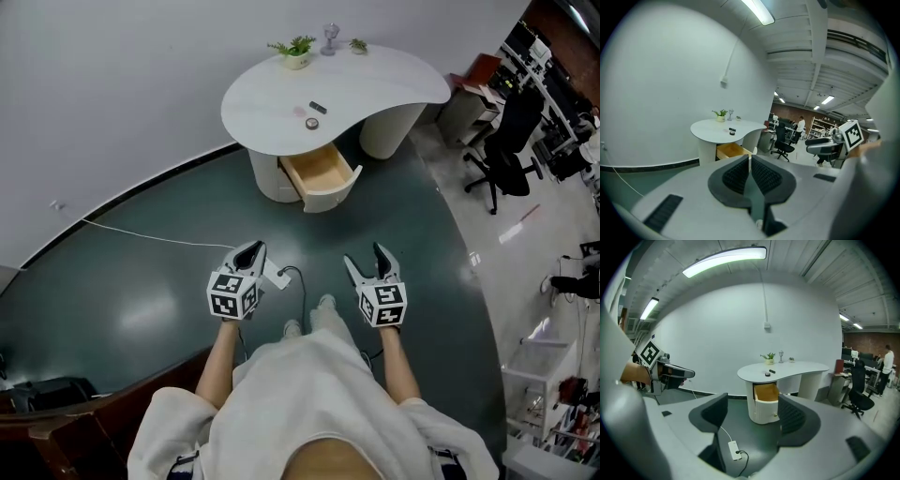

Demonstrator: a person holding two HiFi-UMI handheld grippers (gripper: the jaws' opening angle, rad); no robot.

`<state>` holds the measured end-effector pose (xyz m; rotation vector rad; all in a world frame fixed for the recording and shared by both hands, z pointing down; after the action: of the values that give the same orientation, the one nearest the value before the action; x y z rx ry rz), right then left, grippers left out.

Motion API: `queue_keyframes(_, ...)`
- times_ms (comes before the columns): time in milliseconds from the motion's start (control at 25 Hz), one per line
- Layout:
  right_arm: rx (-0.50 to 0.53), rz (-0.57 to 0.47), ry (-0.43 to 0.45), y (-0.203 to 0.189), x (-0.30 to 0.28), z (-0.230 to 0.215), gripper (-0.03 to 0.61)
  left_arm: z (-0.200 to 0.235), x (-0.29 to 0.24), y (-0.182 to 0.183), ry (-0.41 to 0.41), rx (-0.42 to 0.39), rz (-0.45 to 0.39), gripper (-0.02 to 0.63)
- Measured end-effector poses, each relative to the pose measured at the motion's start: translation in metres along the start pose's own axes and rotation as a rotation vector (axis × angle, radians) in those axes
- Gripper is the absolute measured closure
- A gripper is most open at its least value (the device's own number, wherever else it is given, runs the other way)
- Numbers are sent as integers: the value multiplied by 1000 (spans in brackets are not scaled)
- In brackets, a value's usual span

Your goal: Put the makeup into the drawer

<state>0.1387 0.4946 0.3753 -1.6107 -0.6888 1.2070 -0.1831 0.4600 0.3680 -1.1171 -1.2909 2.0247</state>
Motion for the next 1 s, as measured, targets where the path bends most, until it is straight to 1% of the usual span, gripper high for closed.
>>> queue_keyframes(160,-4,10,16,0,-22,-14,262,10,-18,2,22,9,11,591)
queue_keyframes(320,-2,2,40,9,-57,-38,261,24,-45,12,61,22,11,591)
queue_keyframes(520,7,-8,76,32,-108,-82,261,35,-92,39,112,39,6,591)
queue_keyframes(680,17,-12,108,54,-141,-118,262,34,-134,68,139,35,2,591)
queue_keyframes(800,20,-11,127,63,-159,-150,262,28,-163,85,153,22,8,591)
queue_keyframes(920,19,-10,144,69,-176,-179,264,25,-183,98,180,8,13,591)
queue_keyframes(1000,20,-9,157,73,-187,-193,264,27,-191,103,207,14,12,591)
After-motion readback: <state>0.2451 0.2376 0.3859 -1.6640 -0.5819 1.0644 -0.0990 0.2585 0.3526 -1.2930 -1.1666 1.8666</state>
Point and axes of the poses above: the fingertips, and each gripper's own axes: x backward along the fingers, z to its left, y out of its top, the point moved 10 cm from there along x, backward along the fingers, and after that the axes turned 4 degrees about -z, right-handed, at the moved point
